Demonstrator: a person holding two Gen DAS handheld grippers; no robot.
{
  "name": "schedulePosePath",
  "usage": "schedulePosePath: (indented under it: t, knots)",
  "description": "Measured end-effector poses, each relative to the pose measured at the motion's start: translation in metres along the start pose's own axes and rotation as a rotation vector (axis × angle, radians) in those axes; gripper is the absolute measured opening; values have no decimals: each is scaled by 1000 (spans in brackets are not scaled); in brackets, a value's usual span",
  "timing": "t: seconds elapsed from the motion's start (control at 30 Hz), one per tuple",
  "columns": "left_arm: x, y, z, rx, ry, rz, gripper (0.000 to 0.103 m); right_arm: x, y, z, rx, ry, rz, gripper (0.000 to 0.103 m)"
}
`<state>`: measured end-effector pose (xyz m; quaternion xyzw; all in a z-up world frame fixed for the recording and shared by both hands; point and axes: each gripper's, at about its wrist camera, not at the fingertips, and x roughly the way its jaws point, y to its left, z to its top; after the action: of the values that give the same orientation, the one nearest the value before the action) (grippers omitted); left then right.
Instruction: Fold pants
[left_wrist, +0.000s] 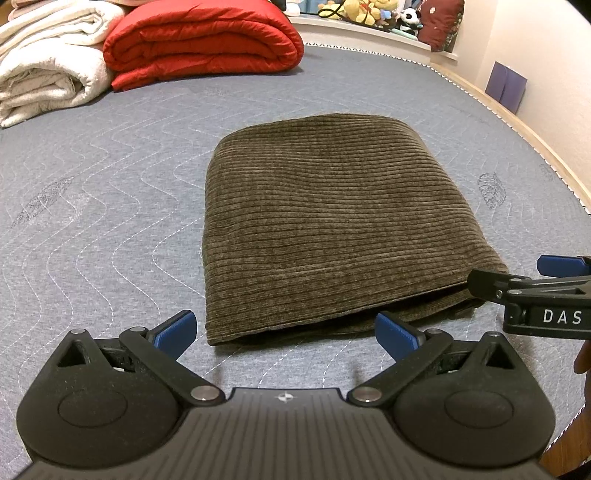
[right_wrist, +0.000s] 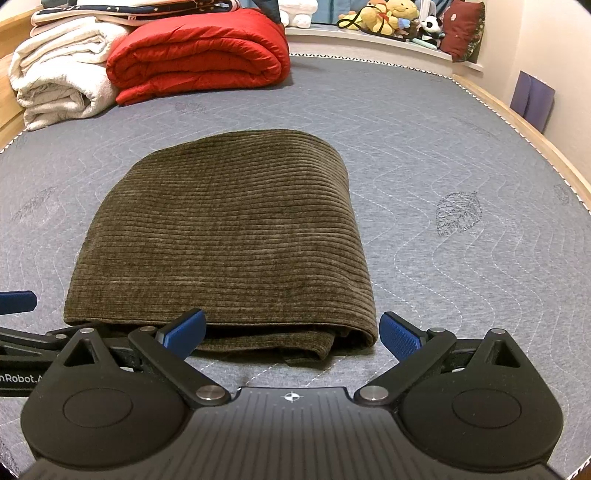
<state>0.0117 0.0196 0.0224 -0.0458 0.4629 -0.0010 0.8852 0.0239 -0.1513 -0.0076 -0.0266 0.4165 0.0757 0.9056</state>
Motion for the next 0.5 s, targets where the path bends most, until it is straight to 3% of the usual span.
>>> schedulePosePath:
  t: [0.5]
  knots:
    - [1, 1, 1, -2, -2, 1, 103, 0, 0, 0, 0, 1, 0, 100]
